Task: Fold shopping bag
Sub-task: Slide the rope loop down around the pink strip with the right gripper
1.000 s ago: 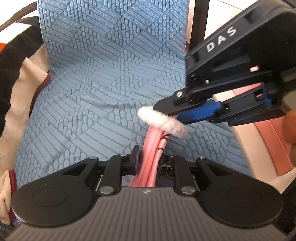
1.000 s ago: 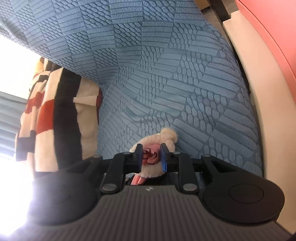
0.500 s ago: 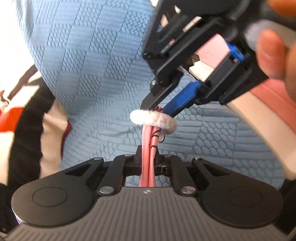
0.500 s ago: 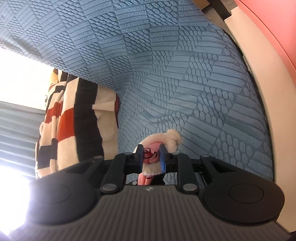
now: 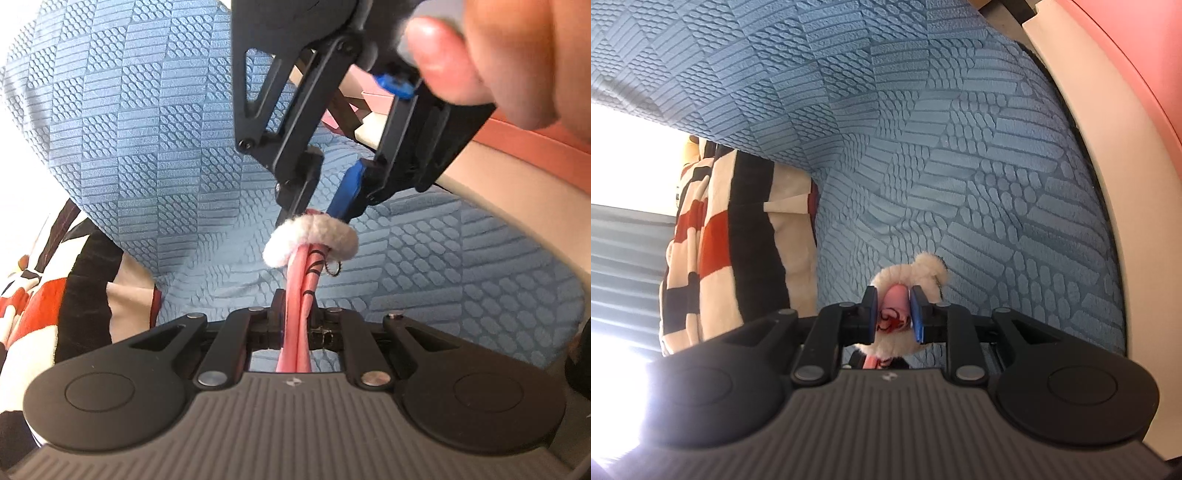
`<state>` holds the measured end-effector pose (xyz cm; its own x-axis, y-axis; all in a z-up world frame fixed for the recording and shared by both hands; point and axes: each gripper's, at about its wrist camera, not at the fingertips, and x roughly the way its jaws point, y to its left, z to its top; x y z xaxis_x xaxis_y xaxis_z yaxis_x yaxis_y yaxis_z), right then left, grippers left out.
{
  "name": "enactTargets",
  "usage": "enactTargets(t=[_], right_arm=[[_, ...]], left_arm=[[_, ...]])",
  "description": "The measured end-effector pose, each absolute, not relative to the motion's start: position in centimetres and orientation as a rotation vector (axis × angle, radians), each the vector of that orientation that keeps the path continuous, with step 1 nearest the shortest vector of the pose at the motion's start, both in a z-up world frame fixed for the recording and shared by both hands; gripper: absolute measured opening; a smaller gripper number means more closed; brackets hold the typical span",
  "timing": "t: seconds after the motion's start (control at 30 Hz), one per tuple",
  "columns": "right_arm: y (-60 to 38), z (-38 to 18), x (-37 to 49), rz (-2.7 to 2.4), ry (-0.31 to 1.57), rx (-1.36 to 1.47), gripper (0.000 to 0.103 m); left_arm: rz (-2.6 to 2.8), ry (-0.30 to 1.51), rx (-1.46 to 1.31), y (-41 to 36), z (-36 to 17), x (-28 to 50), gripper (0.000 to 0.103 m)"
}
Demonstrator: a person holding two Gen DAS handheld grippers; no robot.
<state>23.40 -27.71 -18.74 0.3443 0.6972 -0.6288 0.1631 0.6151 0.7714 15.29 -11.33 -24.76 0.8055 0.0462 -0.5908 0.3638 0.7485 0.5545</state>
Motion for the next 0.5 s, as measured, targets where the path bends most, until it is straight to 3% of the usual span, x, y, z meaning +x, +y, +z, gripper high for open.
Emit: enactTargets(t=[0.5], right_arm=[[-27.8, -19.4, 24.4, 0.440, 1.190, 0.943, 0.021]], left_arm=[[-0.184, 0.530, 0.836, -11.8, -24.9, 14.6, 0.010]])
